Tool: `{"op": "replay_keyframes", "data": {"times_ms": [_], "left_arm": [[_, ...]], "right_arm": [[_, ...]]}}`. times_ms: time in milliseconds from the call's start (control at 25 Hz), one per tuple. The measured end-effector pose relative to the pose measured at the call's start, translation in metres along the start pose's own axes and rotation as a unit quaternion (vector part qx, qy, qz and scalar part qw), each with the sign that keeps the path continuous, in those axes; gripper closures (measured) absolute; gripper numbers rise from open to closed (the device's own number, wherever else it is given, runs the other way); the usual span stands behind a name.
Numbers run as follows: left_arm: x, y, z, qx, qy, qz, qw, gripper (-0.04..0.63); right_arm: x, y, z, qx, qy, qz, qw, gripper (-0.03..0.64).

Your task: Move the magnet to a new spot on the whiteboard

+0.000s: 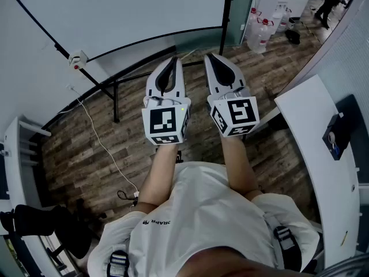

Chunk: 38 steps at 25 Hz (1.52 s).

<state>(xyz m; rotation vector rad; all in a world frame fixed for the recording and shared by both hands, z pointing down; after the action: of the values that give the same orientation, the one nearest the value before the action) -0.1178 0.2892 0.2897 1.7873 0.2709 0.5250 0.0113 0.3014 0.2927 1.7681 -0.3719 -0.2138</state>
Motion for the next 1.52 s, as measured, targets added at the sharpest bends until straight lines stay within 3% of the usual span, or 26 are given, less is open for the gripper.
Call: {"op": "replay_keyframes", "data": {"times_ms": [400,640,840,1120,1520], "left_arm": [[0.051,-0.008,0.013,0.002,-0.032,-0.003,0.9995,0.592],[0.097,-0.001,0.01,-0.019,-0.062,0.005,0.9979,0.592],[0.105,0.005,0.023,-0.03,-0.069,0.009,0.9972,0.592],[0.087,0.039,0.072,-0.035,-0.066,-0.003,0.9972,0.592],[-0.022,0.071,0.17,-0.023,-0.061,-0.007,0.9978,0.592]], "right_arm": [[0.041,-0.008,-0.026,-0.007,-0.026,-0.015,1.0,0.604],[0.071,-0.006,-0.06,-0.016,-0.052,-0.009,0.998,0.604],[0.086,0.002,-0.056,-0.022,-0.061,0.003,0.998,0.604],[0.113,0.025,-0.009,-0.023,-0.046,0.011,0.999,0.604],[0.121,0.05,0.14,-0.024,-0.029,0.004,0.999,0.604]]}}
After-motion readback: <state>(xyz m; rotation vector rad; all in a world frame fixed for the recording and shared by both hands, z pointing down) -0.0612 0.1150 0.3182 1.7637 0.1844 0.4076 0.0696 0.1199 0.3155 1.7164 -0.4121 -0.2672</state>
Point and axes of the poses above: the fingertips, and each gripper's own axes: z forward along the fingers, x to its right, y out of its underside, the point moved 6 cm from there along -z, backward along the fingers, and after that the axes turned 7 degrees about z, right-handed, at the moved point
